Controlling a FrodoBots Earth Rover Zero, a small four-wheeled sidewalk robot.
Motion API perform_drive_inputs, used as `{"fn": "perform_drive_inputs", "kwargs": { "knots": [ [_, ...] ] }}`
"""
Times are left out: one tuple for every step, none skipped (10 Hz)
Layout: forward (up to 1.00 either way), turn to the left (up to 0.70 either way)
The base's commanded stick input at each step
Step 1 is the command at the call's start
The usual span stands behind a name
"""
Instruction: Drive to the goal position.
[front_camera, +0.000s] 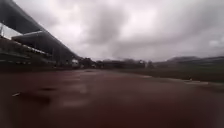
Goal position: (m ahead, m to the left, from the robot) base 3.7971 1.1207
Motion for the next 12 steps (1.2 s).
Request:
{"fn": "perform_drive_inputs", "kwargs": {
  "knots": [
    [0.5, 0.0],
    [0.5, 0.0],
    [0.5, 0.0],
    [0.5, 0.0],
    [0.5, 0.0],
    [0.5, 0.0],
    [0.5, 0.0],
    [0.5, 0.0],
    [0.5, 0.0],
    [0.5, 0.0],
    [0.5, 0.0],
    [0.5, 0.0]
  ]
}}
